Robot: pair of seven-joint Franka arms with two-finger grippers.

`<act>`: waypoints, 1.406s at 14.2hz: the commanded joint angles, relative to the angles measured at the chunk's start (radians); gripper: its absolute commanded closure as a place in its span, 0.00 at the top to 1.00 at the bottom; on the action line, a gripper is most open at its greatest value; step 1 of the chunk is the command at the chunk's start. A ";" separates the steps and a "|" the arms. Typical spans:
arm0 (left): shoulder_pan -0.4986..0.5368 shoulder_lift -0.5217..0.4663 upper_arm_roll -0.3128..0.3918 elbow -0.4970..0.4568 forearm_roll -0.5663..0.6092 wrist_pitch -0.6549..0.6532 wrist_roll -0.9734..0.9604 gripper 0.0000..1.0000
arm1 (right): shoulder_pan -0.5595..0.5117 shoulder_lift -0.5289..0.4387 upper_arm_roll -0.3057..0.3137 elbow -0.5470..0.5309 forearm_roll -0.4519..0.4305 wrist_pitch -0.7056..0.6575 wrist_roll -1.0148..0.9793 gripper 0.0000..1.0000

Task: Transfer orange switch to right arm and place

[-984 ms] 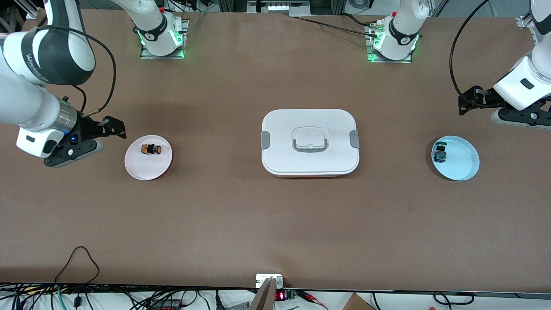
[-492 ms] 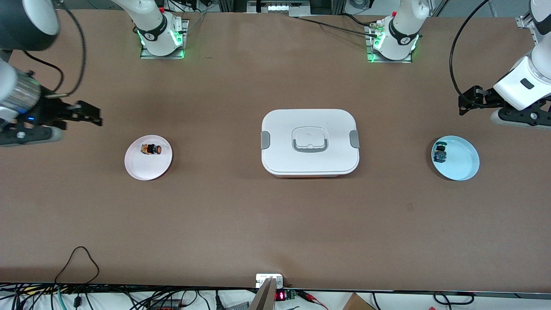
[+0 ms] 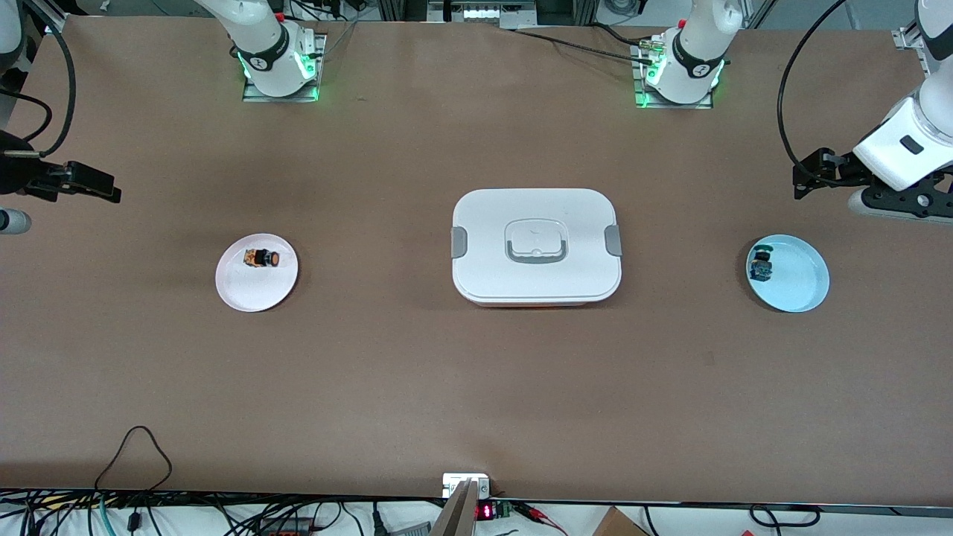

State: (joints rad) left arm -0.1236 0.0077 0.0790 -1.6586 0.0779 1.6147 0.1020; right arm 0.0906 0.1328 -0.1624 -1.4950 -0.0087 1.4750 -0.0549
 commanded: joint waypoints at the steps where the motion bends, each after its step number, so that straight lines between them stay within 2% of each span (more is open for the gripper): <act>1: -0.004 -0.012 0.005 -0.001 -0.010 -0.012 0.001 1.00 | 0.005 -0.082 0.007 -0.103 -0.020 0.077 0.023 1.00; 6: -0.004 -0.012 0.005 -0.001 -0.010 -0.012 0.001 1.00 | 0.014 -0.130 0.014 -0.128 -0.002 0.073 0.072 1.00; 20: -0.004 -0.011 0.005 0.000 -0.012 -0.010 0.001 1.00 | 0.015 -0.107 0.011 -0.077 -0.004 0.062 0.043 1.00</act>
State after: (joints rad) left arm -0.1236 0.0077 0.0790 -1.6586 0.0779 1.6135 0.1020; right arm 0.1068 0.0230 -0.1533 -1.5882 -0.0093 1.5427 -0.0121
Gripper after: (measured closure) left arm 0.000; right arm 0.000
